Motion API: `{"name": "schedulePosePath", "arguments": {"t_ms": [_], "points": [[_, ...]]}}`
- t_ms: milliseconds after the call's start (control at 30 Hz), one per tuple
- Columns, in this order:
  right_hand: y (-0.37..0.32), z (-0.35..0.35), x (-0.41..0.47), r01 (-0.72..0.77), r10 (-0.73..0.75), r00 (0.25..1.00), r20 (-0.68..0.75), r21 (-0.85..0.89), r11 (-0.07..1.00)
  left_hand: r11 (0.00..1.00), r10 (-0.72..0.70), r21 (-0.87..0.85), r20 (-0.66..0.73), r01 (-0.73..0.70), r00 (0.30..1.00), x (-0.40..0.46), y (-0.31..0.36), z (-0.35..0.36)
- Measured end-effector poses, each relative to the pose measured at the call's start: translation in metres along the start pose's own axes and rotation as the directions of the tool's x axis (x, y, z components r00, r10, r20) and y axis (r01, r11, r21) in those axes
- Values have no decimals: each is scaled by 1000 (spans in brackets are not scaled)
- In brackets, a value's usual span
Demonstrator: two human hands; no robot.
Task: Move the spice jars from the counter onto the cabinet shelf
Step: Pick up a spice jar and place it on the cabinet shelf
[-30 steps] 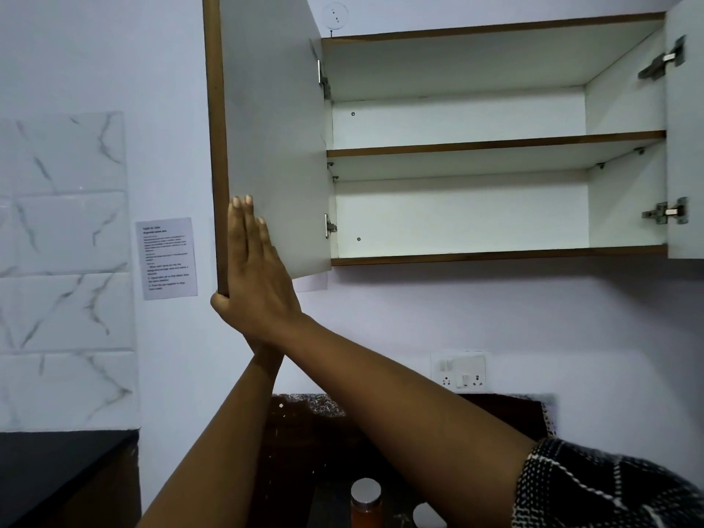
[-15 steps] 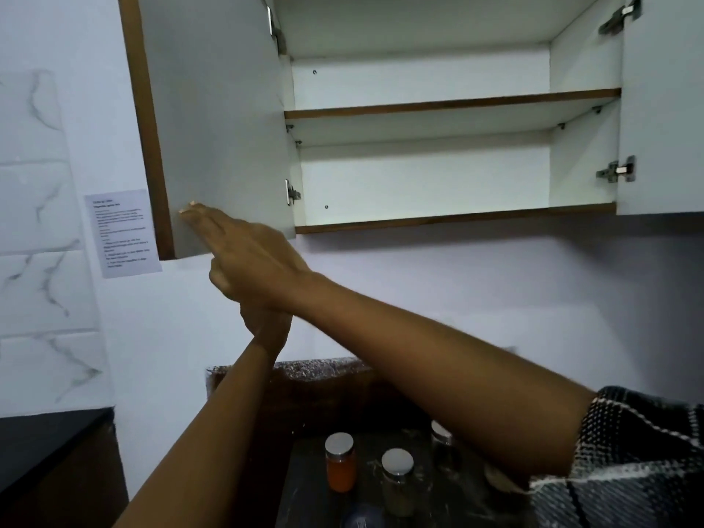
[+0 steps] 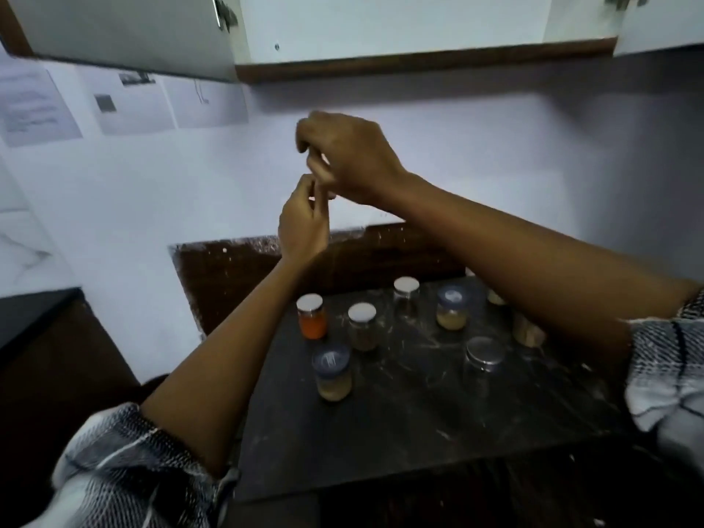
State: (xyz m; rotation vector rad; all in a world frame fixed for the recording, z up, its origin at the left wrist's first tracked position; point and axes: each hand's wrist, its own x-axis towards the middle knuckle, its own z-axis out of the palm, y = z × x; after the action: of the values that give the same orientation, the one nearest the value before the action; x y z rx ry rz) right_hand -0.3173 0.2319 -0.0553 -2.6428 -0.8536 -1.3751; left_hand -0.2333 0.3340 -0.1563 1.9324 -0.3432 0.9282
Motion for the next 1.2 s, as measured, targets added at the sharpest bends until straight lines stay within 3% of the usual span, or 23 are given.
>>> {"name": "schedulePosePath", "arguments": {"t_ms": [133, 367, 567, 767, 833, 967, 1100, 1200], "points": [[36, 32, -62, -106, 100, 992, 80, 68, 992, 998, 56, -22, 146, -53, 988, -58, 3, 24], [120, 87, -171, -227, 200, 945, 258, 77, 971, 998, -1, -62, 373, 26, 928, -124, -23, 115], [195, 115, -240, -327, 267, 887, 378, 103, 940, 985, -161, 27, 516, 172, 841, -185, -42, 199], [239, 146, -297, -371, 228, 806, 547, 165, 914, 938, -338, 154, 599, 310, 725, -241, -45, 256], [243, 157, -315, -397, 216, 735, 643, 150, 905, 906, -412, 204, 625, 371, 663, -258, -46, 265], [241, 176, -338, -455, 107, 515, 851, 165, 875, 835, -506, 257, 707, 487, 494, -284, -48, 276], [231, 189, -355, -403, -20, 220, 975, 109, 909, 805, -512, 217, 725, 553, 460, -301, -45, 281], [224, 196, -365, -380, -58, 112, 992, 97, 920, 775, -540, 239, 731, 584, 417, -308, -46, 286]]}}
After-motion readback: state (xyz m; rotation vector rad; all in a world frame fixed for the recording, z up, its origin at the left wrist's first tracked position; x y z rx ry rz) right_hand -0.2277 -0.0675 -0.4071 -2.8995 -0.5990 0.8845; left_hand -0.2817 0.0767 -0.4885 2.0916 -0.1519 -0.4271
